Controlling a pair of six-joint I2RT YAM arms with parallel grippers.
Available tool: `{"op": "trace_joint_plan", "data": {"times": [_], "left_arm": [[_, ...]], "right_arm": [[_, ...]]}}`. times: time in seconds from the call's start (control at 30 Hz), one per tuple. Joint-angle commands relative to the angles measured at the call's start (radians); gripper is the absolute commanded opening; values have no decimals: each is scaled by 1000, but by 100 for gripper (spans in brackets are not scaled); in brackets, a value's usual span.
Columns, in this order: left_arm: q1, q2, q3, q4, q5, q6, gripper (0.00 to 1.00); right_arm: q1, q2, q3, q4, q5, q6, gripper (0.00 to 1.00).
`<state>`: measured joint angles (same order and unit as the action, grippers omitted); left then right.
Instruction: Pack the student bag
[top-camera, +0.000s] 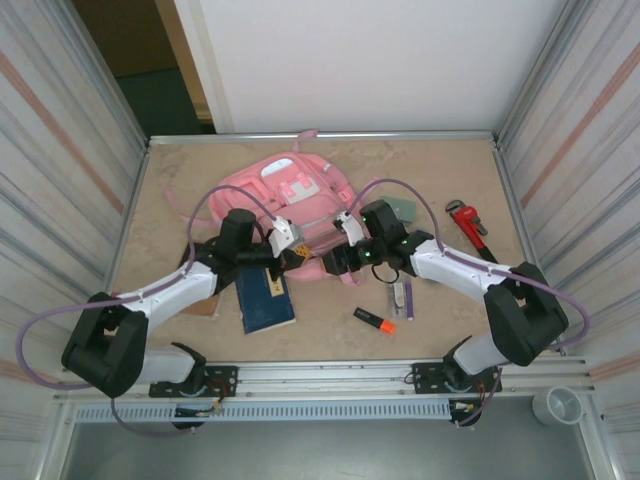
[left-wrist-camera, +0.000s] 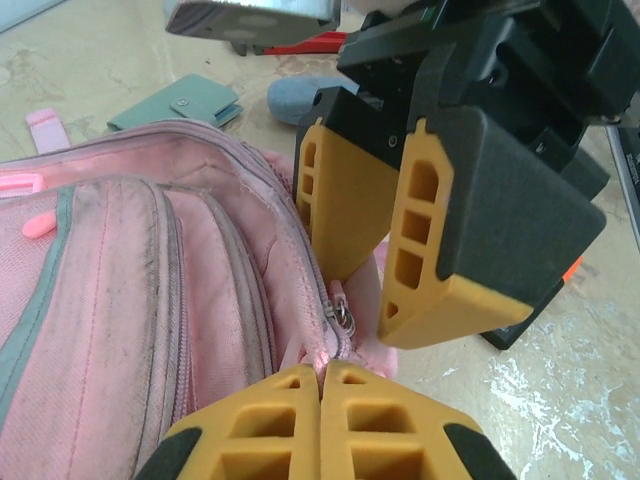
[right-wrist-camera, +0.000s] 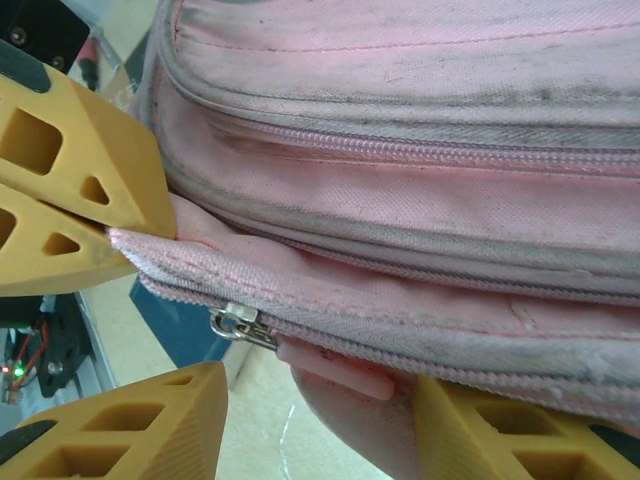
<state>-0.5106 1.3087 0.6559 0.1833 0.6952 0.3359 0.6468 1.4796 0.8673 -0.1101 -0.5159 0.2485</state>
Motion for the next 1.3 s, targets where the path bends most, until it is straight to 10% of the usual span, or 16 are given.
{"op": "trace_joint_plan", "data": {"times": [0.0, 0.57, 1.27], "left_arm": [[-12, -32, 13, 151, 87, -41, 0], [-20, -28, 6, 144, 2, -57, 0], [-35, -20, -2, 134, -6, -49, 0]], "right_arm": [[23, 42, -7, 53, -46, -31, 48], [25, -69, -90, 169, 4, -11, 14], [23, -59, -129, 256, 23, 10, 25]]}}
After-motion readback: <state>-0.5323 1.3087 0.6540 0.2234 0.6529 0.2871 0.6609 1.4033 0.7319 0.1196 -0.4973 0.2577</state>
